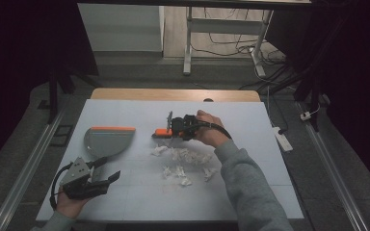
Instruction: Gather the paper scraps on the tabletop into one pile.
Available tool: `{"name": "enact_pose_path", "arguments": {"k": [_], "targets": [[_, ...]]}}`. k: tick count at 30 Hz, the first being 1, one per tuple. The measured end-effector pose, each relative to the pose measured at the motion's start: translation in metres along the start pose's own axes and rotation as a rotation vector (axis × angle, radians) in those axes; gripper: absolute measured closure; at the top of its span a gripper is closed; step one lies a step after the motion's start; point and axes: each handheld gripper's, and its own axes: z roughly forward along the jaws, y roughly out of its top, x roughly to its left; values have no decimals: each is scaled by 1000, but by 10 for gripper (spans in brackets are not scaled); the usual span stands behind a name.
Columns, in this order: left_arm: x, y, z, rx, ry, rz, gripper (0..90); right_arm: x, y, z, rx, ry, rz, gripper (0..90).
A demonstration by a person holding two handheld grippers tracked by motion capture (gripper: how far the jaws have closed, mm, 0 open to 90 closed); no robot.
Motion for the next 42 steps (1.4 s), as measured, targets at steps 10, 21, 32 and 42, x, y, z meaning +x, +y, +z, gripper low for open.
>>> {"name": "enact_pose_path", "arguments": {"k": [10, 21, 32, 42], "targets": [[-1, 2, 1, -3, -3, -1, 306, 9, -31, -39, -130, 20, 146, 700], [1, 1, 2, -1, -1, -6, 305, 18, -15, -50, -317, 192, 384, 700], [1, 1, 0, -8, 6, -4, 305, 39, 36, -18, -316, 365, 466, 700], [2, 1, -2, -20, 11, -14, 300, 19, 7, -6, -191, 353, 643, 699]]}}
